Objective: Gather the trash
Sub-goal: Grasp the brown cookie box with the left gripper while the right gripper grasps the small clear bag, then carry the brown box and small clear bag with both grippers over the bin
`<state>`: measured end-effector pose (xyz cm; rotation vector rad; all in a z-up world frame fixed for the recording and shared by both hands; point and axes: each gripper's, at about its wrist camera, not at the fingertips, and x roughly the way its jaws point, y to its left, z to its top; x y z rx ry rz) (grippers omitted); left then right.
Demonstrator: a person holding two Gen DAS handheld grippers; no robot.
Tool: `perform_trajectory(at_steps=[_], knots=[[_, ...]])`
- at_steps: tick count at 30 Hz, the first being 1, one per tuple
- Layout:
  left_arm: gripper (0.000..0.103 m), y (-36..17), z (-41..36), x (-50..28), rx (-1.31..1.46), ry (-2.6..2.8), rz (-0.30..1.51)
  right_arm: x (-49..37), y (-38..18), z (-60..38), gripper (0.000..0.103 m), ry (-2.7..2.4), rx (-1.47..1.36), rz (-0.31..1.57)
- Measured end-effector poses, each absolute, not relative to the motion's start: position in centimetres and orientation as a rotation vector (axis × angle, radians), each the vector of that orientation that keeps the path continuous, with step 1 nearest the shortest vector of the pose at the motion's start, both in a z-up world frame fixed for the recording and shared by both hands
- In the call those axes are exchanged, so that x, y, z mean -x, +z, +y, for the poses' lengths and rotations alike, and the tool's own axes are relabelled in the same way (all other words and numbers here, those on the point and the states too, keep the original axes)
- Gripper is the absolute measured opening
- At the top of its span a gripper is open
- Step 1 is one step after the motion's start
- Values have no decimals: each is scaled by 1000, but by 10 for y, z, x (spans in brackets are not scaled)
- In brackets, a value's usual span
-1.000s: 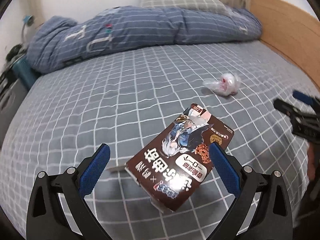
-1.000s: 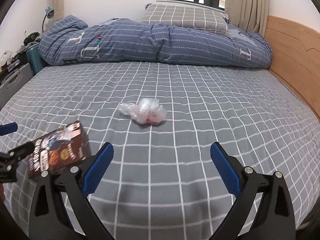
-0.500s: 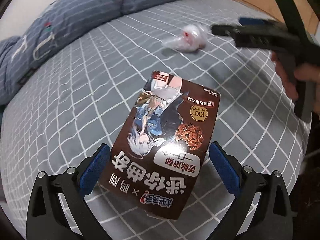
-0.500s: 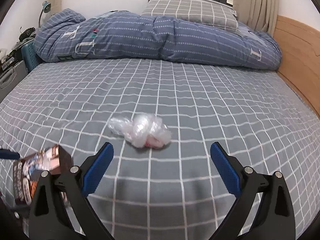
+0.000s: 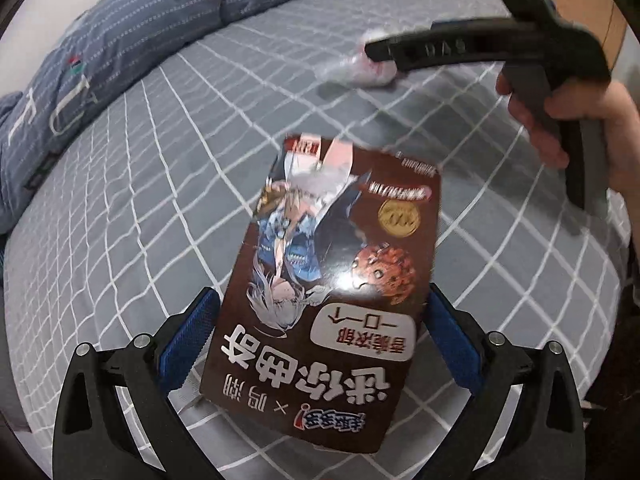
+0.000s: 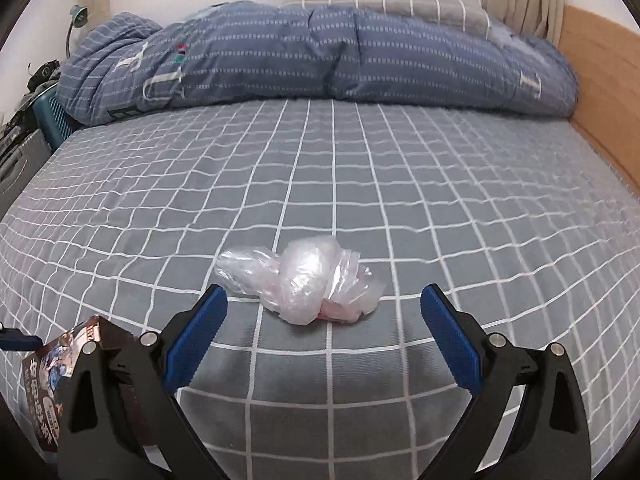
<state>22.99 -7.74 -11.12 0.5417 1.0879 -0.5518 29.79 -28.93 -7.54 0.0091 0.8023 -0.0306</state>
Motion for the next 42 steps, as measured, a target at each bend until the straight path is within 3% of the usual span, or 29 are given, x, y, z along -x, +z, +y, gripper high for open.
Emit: perform_trajectory(at_steps=[3,9,12,17,42], knots=[[98,-118,-77,-236,-524,-557,1105,-301,-81,-286,93,-31,13,800],[97,-125,-76,-243,-497,-544,1117,-309,-92,-287,79,-36,-2,813],[95,-127,-77,-245,-466,-530,1104,-312,-95,-288,68,-35,-13,815],[95,-126,-80,-238,-455,-513,1092,-313,-98,-286,35,-14,-16,815],[93,-89,-51,-215,-276,-277,996,-263,-49,-269,32,-38,51,776]])
